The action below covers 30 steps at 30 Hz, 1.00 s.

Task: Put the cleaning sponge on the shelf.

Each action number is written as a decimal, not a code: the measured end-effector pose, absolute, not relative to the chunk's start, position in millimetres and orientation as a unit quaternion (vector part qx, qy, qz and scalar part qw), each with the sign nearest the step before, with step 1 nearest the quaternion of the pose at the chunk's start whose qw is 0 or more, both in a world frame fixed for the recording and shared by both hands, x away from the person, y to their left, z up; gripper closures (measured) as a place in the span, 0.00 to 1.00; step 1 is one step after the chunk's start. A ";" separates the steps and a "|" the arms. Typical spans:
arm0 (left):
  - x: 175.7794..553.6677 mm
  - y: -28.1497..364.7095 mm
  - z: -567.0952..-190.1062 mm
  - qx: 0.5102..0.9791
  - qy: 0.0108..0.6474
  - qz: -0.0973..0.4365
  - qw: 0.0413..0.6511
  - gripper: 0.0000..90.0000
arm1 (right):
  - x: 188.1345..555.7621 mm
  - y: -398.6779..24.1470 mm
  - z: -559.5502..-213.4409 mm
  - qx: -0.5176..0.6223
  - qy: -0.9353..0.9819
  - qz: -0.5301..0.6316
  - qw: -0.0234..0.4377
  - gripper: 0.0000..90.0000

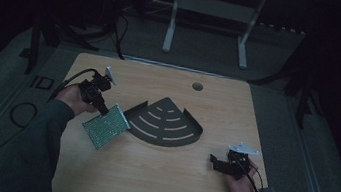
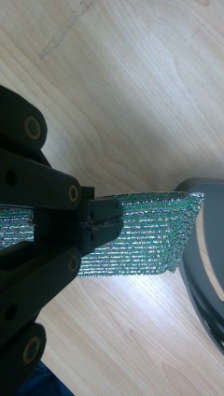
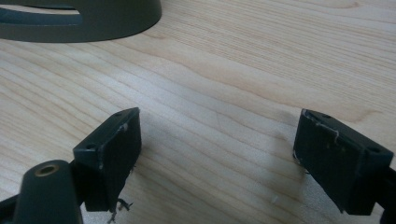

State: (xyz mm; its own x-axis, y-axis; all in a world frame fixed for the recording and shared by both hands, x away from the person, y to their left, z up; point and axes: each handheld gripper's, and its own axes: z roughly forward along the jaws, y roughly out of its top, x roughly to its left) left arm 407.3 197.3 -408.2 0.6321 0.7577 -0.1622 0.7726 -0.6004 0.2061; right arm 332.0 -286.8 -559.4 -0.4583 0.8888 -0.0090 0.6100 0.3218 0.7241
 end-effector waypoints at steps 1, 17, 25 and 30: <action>409.1 195.0 -405.6 0.892 0.431 -0.028 0.133 1.00 | 332.0 -286.7 -559.4 0.477 0.786 0.334 0.208 0.16; 426.2 178.1 -394.4 0.894 0.425 -0.026 0.142 1.00 | 331.9 -286.6 -559.4 0.478 0.785 0.334 0.208 0.16; 435.3 169.1 -391.9 0.893 0.424 -0.025 0.145 1.00 | 331.9 -286.6 -559.4 0.478 0.785 0.334 0.208 0.16; 439.7 165.3 -395.7 0.893 0.425 -0.028 0.146 1.00 | 331.9 -286.6 -559.4 0.478 0.785 0.334 0.208 0.16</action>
State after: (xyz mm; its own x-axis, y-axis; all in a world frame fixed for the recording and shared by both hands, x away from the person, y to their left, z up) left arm 439.7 165.3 -395.7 0.6376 0.7506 -0.1735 0.7668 -0.5968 0.2363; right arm 331.9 -286.6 -559.4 -0.4564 0.8898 -0.0061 0.6120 0.3189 0.7237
